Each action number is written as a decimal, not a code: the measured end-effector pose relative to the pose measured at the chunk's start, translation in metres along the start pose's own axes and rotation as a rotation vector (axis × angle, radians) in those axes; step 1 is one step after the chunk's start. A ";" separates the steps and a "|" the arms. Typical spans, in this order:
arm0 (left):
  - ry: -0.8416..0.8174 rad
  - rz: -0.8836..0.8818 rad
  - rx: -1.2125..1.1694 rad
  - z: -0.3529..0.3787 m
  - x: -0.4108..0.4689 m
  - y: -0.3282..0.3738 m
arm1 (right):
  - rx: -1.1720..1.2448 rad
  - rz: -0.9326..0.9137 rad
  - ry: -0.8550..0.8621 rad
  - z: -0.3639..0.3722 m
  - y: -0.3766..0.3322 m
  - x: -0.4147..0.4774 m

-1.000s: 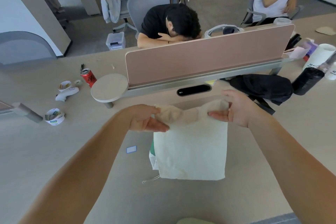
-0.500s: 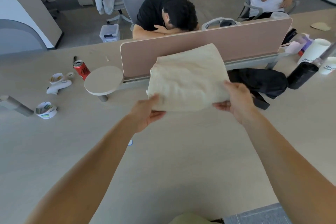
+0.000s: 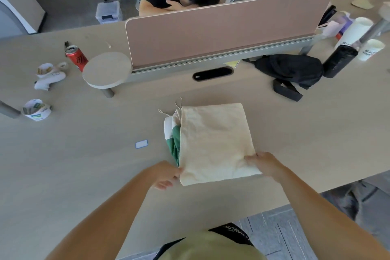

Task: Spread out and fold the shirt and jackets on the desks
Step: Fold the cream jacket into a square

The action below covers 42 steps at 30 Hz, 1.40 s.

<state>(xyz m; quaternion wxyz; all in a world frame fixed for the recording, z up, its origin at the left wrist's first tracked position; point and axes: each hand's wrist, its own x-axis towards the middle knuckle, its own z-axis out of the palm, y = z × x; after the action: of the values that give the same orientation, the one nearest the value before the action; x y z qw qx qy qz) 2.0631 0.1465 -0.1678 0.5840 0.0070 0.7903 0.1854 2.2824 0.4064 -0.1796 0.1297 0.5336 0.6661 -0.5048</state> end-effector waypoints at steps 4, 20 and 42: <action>0.284 0.106 -0.215 -0.026 0.007 0.026 | 0.014 -0.087 0.106 -0.009 -0.027 0.014; 0.291 0.263 -0.243 -0.021 0.046 0.083 | 0.352 -0.284 -0.140 0.020 -0.107 0.061; 0.713 0.353 0.114 -0.039 0.110 0.126 | -0.765 -0.736 0.138 0.054 -0.101 0.104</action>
<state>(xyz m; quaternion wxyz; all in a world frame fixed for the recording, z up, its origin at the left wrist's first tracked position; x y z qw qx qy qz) 1.9660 0.2778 -0.2210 0.2310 0.1104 0.9390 0.2296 2.1362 0.4307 -0.2247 0.0851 0.2112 0.9525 -0.2021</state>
